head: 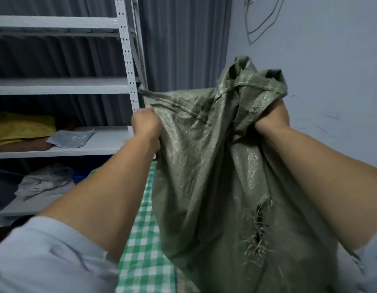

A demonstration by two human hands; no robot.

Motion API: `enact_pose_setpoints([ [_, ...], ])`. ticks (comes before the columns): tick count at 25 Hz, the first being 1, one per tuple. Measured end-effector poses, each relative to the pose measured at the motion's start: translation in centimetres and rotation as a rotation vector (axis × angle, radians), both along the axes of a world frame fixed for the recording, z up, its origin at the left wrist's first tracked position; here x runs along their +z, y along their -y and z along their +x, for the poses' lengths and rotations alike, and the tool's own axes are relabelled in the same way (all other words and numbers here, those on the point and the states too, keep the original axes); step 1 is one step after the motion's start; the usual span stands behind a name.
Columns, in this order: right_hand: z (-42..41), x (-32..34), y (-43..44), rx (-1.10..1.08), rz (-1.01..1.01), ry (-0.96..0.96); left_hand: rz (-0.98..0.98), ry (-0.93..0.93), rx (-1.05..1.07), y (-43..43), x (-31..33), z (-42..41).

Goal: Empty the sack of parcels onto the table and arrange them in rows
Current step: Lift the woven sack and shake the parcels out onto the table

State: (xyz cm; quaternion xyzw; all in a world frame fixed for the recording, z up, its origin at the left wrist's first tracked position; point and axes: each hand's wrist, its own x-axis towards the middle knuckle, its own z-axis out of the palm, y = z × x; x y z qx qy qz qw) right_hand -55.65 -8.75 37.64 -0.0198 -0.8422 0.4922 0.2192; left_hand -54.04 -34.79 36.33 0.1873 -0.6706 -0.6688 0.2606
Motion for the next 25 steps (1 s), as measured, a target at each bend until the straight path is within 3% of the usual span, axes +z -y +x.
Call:
enact_pose_setpoints([
  [4,-0.7,-5.6,0.4,0.039,0.094,0.089,0.22,0.063,-0.223,-2.8,-6.5,0.7],
  [7,-0.1,-6.1,1.5,0.026,0.174,0.095,0.362,-0.008,-0.511,-4.3,-6.3,2.7],
  [9,-0.6,-6.3,1.5,-0.008,0.204,0.094,0.226,-0.024,-0.741,-4.8,-6.6,4.1],
  [11,-1.1,-6.8,1.4,-0.002,0.213,0.082,-0.104,-0.03,-0.823,-5.7,-7.7,5.0],
  [13,-0.7,-7.1,2.5,0.207,0.055,0.056,-0.23,-0.036,-0.798,-6.3,-9.0,4.3],
  [15,0.8,-6.8,3.8,0.539,-0.057,0.08,-0.108,-0.098,-0.695,-6.8,-9.0,3.6],
  [17,1.5,-5.8,3.7,0.721,-0.013,0.203,0.023,-0.104,-0.608,-7.5,-8.9,3.3],
  [19,1.8,-4.5,2.7,0.73,-0.009,0.285,0.054,-0.121,-0.474,-7.8,-8.0,2.6],
  [22,2.2,-3.4,1.0,0.616,0.128,0.139,0.171,-0.192,-0.163,-7.3,-2.7,1.2],
  [25,2.9,-3.9,0.4,0.544,0.305,0.109,0.326,-0.276,-0.179,-7.0,2.7,0.5],
])
